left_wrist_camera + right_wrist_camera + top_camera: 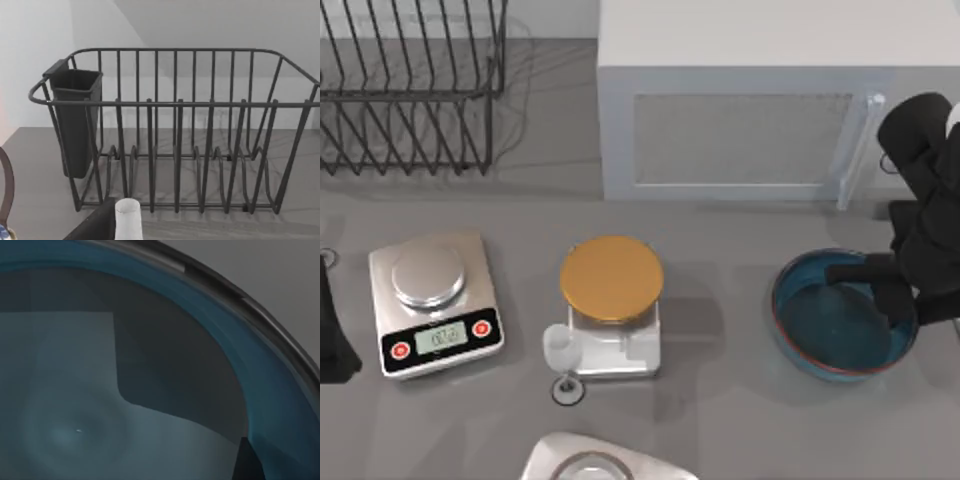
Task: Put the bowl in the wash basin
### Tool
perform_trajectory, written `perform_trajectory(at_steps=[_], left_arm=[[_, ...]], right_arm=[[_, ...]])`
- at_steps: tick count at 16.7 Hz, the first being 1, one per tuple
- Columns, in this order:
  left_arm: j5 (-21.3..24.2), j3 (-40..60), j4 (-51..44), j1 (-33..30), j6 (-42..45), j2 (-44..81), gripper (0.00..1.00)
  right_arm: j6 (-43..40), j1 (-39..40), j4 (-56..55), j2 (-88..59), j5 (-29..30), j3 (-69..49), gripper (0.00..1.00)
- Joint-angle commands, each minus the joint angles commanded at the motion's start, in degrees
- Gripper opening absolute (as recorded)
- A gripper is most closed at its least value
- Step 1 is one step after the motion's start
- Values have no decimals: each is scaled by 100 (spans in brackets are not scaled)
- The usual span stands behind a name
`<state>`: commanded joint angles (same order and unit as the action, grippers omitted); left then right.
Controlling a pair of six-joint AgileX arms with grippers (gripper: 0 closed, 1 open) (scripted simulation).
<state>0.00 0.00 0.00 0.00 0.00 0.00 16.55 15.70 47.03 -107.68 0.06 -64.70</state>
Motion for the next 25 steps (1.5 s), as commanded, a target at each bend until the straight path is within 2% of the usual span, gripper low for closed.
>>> perform_trajectory(at_steps=[5,10,14,18,25], left_arm=[[0,0,0,0,0,0,100],[0,0,0,0,0,0,100],[0,0,0,0,0,0,100],[0,0,0,0,0,0,100],[0,0,0,0,0,0,100]], right_arm=[[300,11,412,374,-193,-253,0],[704,-26,2042,976,-405,-1214,0],[344,-39,3126,882,-195,-2141,0],[-42,-36,3346,712,4,-2646,0],[-84,-193,3164,749,-11,-2464,0]])
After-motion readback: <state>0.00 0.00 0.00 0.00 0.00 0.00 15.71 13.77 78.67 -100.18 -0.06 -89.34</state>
